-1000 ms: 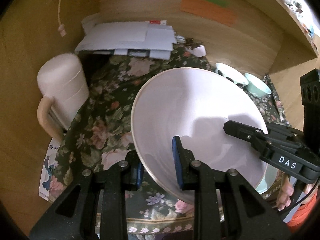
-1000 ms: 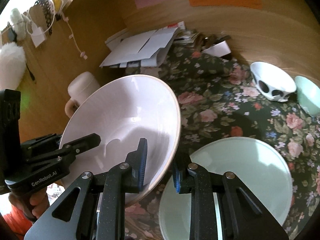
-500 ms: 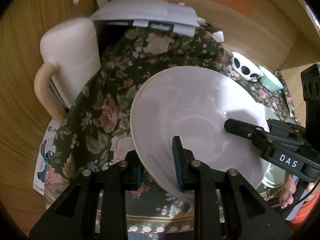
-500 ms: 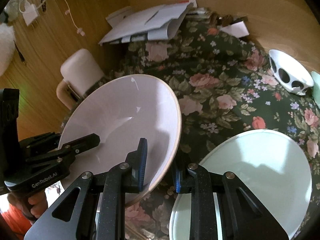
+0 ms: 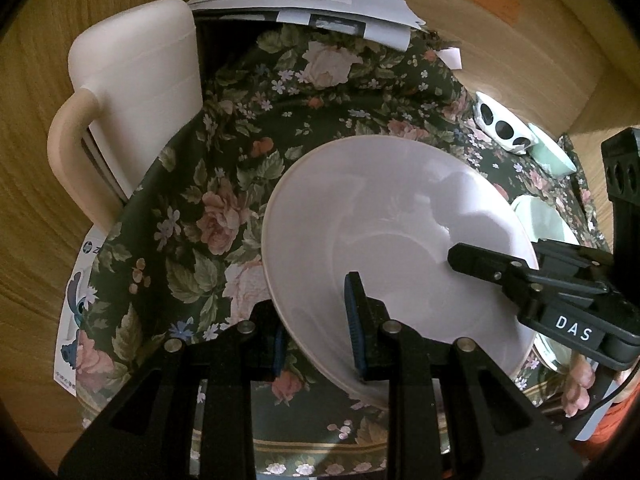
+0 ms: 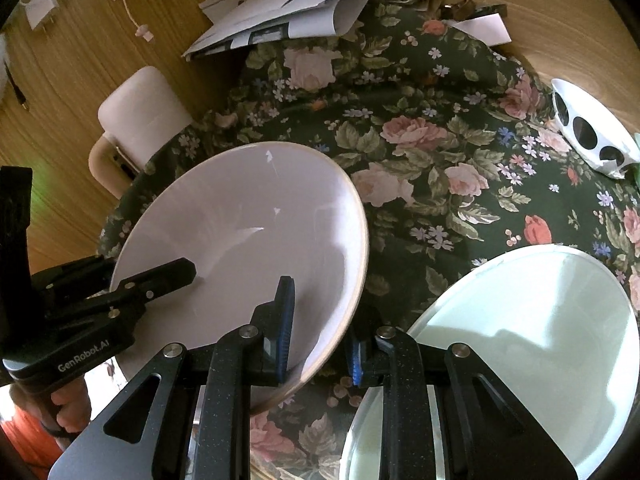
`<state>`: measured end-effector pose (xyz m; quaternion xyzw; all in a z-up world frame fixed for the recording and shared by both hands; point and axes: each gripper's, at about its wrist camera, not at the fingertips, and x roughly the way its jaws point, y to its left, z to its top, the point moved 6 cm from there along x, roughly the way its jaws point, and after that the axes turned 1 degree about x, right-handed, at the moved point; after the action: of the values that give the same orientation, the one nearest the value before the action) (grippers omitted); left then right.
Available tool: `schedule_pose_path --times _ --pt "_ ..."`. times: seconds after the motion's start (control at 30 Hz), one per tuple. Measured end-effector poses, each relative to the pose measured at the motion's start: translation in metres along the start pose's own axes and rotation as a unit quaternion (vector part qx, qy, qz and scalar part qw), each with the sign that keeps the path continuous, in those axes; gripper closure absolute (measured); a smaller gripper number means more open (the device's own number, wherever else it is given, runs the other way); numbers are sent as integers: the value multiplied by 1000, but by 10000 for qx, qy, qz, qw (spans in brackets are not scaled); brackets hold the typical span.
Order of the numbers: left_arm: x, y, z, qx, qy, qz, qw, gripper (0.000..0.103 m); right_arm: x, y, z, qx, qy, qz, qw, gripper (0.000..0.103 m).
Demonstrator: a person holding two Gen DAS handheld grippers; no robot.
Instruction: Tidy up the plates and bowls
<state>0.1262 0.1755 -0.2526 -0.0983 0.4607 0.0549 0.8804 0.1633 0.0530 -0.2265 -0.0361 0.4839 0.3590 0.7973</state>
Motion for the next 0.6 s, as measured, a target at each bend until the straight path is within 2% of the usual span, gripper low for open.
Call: schedule_pose_path --times 0.17,0.27,0.33,0.5,0.6 --pt "1 -1 0 33 -6 63 10000 77 1 0 -1 6 23 -13 10000 80" --pt "-1 1 1 18 -50 164 9999 65 -1 -2 0 37 -23 19 10000 79" --pt "-7 4 5 -5 -170 256 9995 57 -6 -3 1 52 -111 33 9999 76" --pt "-23 2 17 8 -373 299 9989 51 -28 -3 9 -80 -516 19 9986 60" --pt "-35 -5 26 76 -541 309 9980 46 -43 -5 14 -112 -713 -4 9974 56"
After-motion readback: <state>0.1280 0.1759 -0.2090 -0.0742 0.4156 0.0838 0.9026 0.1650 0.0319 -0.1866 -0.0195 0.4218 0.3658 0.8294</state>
